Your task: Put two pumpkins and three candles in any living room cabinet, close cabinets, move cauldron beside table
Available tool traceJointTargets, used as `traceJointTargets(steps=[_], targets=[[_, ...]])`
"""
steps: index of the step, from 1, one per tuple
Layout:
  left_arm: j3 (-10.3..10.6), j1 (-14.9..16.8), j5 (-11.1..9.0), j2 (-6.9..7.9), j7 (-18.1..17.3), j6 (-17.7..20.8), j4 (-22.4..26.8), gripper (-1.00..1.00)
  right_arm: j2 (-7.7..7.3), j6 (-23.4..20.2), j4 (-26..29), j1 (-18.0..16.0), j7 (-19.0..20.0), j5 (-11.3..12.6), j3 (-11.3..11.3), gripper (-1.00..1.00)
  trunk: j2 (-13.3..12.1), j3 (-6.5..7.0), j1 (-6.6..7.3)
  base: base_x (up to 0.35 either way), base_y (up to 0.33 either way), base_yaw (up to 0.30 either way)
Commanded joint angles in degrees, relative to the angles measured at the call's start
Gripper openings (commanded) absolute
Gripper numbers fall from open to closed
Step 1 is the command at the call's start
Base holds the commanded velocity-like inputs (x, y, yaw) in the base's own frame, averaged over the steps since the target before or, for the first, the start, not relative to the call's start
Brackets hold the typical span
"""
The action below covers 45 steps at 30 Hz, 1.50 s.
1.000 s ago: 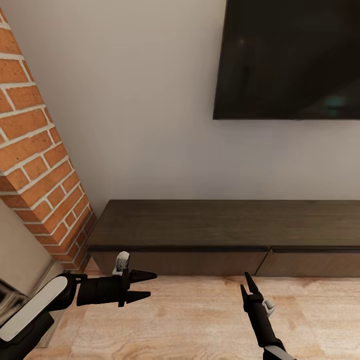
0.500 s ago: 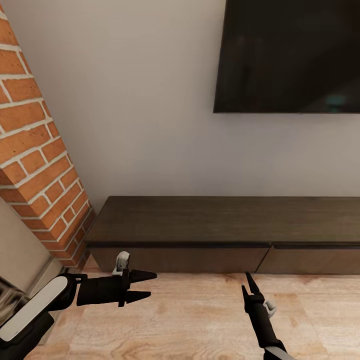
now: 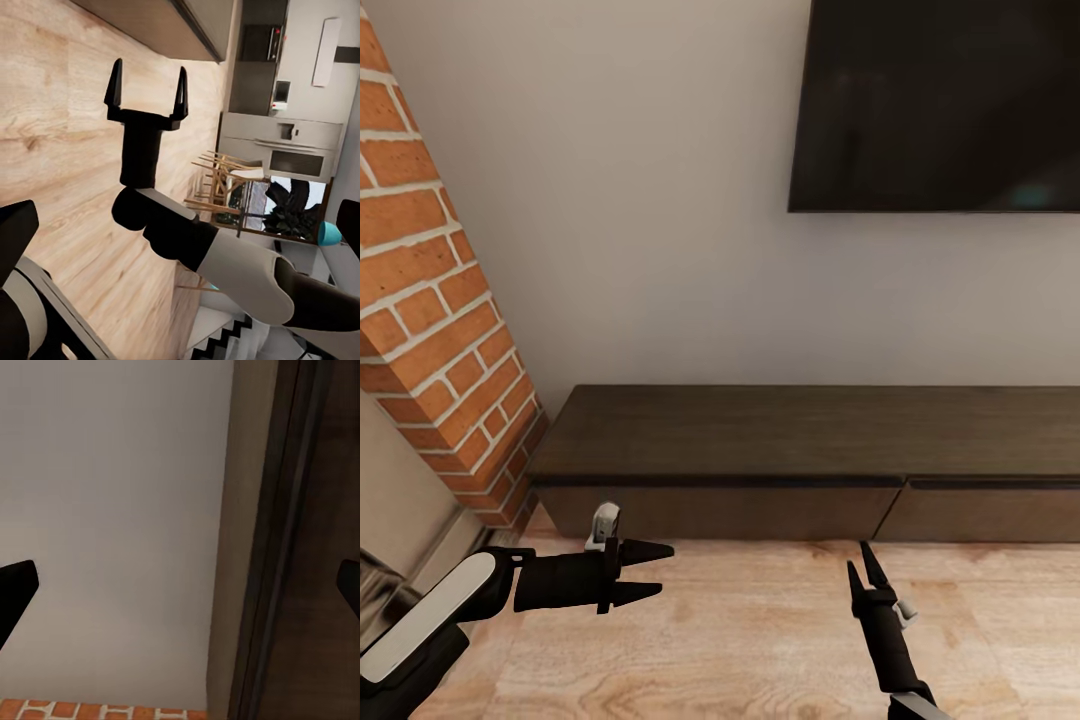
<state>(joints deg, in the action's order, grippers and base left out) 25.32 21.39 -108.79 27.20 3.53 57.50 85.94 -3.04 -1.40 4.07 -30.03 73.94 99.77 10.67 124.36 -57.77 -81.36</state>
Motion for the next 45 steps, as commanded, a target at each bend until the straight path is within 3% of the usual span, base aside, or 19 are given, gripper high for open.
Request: traceJointTargets(steps=[1,45], targets=[[0.08,0.05,-0.54,0.04,0.38,0.04,0.02,1.00,0.01,-0.16,-0.06,-0.03,0.19,0.56,0.48,1.00,0.44,-0.23,-0.22,0.000,0.000,0.000],[0.16,0.05,-0.54,-0.11,0.37,0.05,0.02,1.00,0.15,0.74,-0.29,-0.03,0.52,0.14,0.67,1.00,18.08,-8.13,-9.88,0.000,0.000,0.000]])
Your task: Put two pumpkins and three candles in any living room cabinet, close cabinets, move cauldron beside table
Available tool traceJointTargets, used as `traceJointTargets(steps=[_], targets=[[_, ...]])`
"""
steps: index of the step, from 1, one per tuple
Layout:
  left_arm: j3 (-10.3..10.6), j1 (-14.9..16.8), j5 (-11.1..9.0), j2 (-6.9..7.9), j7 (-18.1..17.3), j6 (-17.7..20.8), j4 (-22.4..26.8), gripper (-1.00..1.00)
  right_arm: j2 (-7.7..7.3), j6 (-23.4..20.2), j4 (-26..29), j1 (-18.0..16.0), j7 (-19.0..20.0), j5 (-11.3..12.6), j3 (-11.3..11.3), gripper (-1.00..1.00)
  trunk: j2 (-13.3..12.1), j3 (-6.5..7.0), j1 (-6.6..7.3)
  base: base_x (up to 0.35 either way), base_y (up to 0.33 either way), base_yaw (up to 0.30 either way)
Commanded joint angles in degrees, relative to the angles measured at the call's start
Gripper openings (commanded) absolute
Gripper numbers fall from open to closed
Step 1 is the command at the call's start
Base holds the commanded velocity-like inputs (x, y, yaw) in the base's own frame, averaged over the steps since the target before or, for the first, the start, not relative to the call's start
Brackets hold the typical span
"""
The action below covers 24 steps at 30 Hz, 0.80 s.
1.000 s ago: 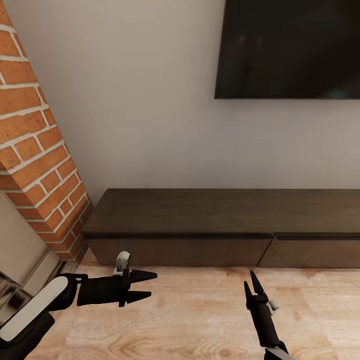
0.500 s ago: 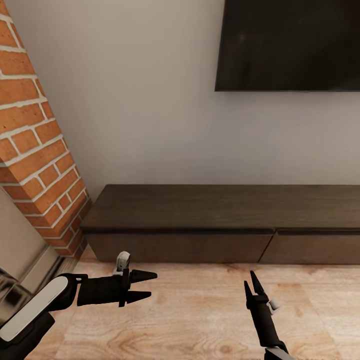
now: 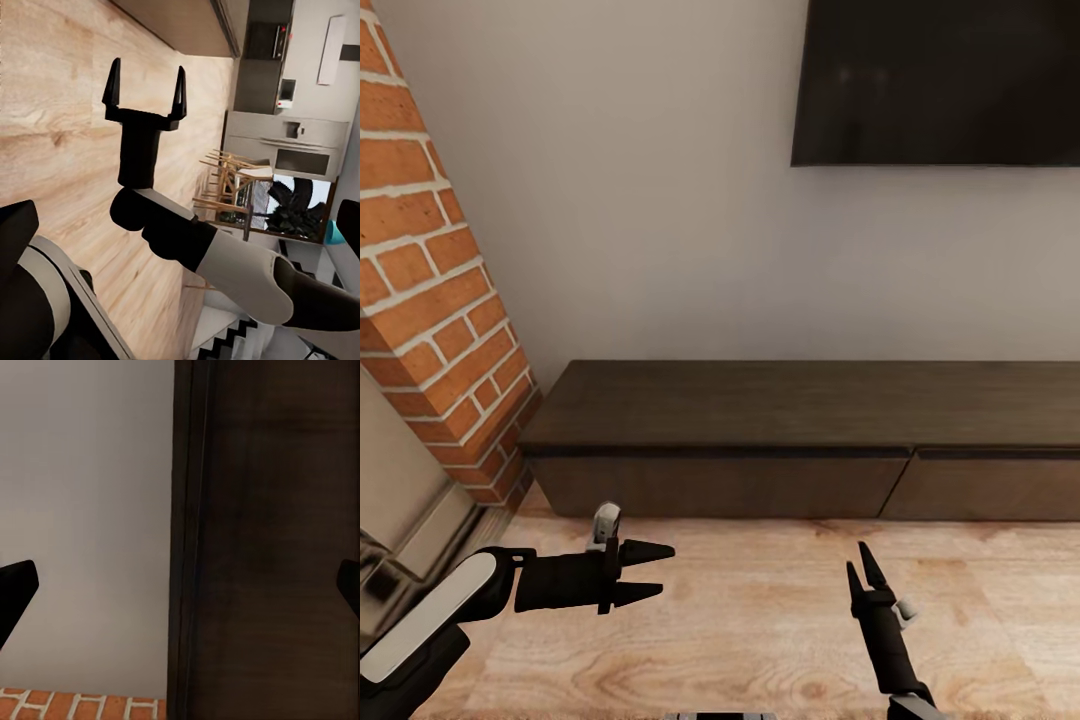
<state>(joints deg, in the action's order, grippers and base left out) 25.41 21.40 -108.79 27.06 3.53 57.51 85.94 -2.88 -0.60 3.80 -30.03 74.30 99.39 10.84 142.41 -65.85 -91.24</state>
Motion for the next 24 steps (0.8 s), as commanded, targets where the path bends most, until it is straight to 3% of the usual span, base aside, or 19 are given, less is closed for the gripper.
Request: traceJointTargets(steps=[1,12,24], targets=[[0.08,0.05,-0.54,0.05,0.37,0.05,0.02,1.00,-0.08,-0.08,-0.02,-0.03,0.15,0.52,0.50,1.00,0.44,-0.23,-0.21,0.000,0.000,0.000],[0.08,0.05,-0.54,0.15,0.34,0.05,0.01,1.00,-0.24,-0.10,0.04,-0.03,0.25,0.62,0.50,1.00,0.97,-2.63,-0.69,0.000,0.000,0.000],[-0.01,0.05,-0.54,0.15,0.34,0.05,0.02,1.00,-0.28,-0.11,-0.01,-0.03,0.40,0.71,0.50,1.00,0.97,-2.63,-0.69,0.001,0.000,0.000]])
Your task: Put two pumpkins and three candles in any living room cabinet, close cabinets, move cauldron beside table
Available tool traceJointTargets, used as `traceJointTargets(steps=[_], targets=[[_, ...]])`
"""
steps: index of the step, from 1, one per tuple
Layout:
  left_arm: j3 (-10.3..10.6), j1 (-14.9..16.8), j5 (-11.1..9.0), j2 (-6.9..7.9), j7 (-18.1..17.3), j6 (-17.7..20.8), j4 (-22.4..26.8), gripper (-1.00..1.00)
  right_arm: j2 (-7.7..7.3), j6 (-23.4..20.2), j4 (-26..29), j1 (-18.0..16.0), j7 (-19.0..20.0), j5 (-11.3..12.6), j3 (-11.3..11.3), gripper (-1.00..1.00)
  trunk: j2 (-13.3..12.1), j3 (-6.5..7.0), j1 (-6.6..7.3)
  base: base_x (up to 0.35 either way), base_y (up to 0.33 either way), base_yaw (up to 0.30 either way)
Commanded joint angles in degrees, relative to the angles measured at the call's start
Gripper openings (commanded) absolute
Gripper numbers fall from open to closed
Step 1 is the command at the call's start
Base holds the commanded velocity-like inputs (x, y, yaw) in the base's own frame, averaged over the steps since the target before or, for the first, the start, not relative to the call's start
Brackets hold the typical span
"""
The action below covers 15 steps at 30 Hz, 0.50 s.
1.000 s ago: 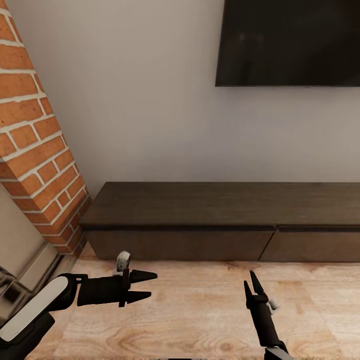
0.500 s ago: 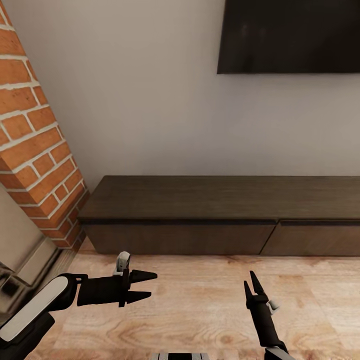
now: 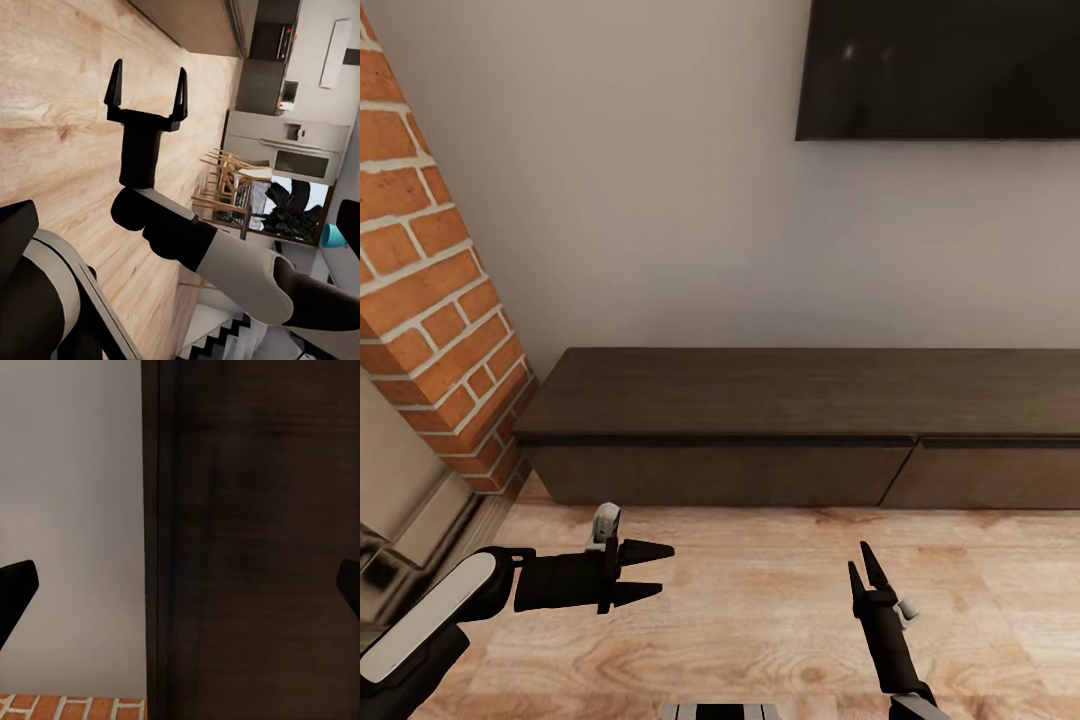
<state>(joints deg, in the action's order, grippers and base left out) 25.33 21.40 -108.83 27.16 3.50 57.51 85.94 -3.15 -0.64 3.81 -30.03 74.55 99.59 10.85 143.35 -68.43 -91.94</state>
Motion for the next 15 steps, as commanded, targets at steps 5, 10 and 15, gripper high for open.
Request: traceJointTargets(steps=[5,10,15], targets=[[0.07,0.05,-0.50,0.06,0.38,-0.02,0.02,1.00,-0.01,-0.12,-0.03,-0.03,0.16,0.58,0.40,1.00,0.02,-0.04,0.01,0.187,0.000,0.000],[0.07,0.05,-0.50,0.04,0.38,-0.03,0.02,1.00,-0.01,-0.21,-0.04,-0.03,0.15,0.67,0.43,1.00,0.02,-0.04,0.01,0.316,0.000,0.000],[0.07,0.05,-0.50,0.04,0.38,-0.02,0.02,1.00,-0.01,-0.23,-0.04,-0.03,0.13,0.69,0.44,1.00,0.02,-0.04,0.01,0.315,0.000,0.000]])
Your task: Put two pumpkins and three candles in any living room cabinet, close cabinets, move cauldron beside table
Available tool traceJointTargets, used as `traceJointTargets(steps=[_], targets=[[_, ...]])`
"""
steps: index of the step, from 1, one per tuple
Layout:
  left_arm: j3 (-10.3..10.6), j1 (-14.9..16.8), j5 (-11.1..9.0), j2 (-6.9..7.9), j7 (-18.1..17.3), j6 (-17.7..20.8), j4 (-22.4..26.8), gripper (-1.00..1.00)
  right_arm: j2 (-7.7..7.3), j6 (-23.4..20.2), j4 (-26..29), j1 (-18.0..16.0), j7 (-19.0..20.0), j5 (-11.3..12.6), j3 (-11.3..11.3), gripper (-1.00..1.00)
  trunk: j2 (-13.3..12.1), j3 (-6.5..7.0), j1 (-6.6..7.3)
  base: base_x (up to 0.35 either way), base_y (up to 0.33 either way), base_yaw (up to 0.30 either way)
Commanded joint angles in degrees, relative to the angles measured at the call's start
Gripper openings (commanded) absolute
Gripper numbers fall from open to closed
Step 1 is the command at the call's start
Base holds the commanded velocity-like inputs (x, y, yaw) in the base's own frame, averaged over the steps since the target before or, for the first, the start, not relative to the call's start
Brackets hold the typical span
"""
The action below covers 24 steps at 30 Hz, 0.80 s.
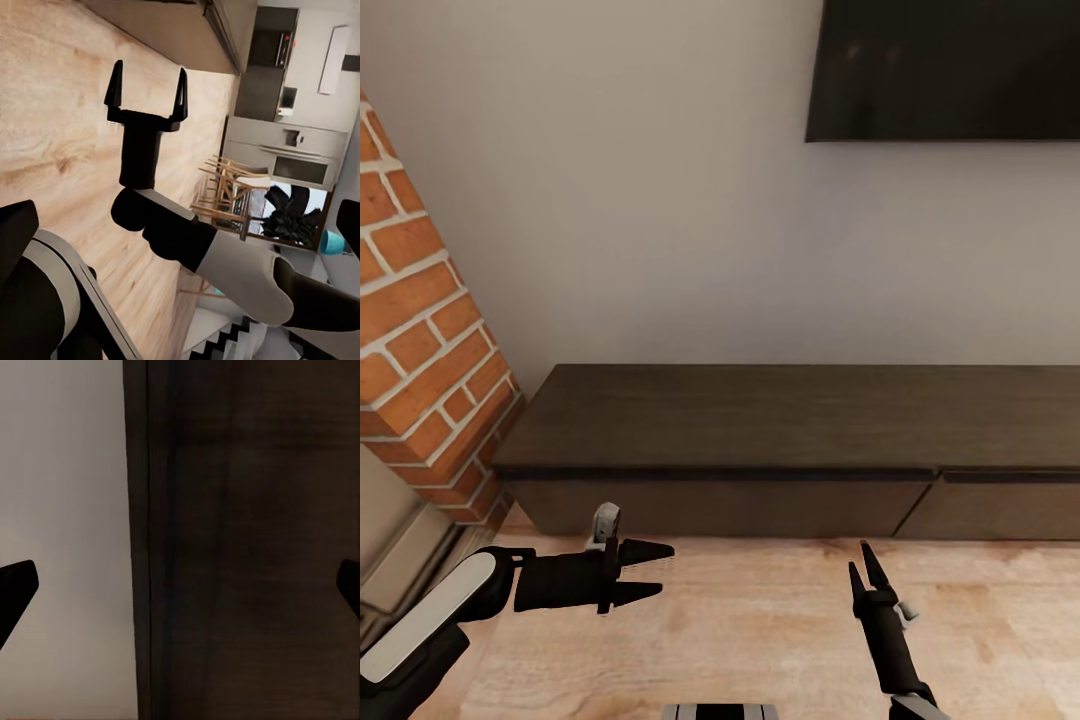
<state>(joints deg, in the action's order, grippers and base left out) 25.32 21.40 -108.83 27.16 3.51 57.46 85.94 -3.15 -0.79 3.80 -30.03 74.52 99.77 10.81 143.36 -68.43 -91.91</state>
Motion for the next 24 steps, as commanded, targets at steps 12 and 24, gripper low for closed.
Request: traceJointTargets(steps=[12,24], targets=[[0.55,0.05,-0.51,-0.09,0.38,0.03,0.02,1.00,0.09,-0.07,-0.02,-0.03,0.10,0.52,0.48,1.00,0.02,-0.05,-0.02,0.163,0.000,0.000],[0.60,0.05,-0.51,-0.09,0.38,0.02,0.02,1.00,0.16,-0.01,-0.02,-0.03,0.10,0.52,0.49,1.00,0.02,-0.05,-0.02,0.094,0.000,0.000]])
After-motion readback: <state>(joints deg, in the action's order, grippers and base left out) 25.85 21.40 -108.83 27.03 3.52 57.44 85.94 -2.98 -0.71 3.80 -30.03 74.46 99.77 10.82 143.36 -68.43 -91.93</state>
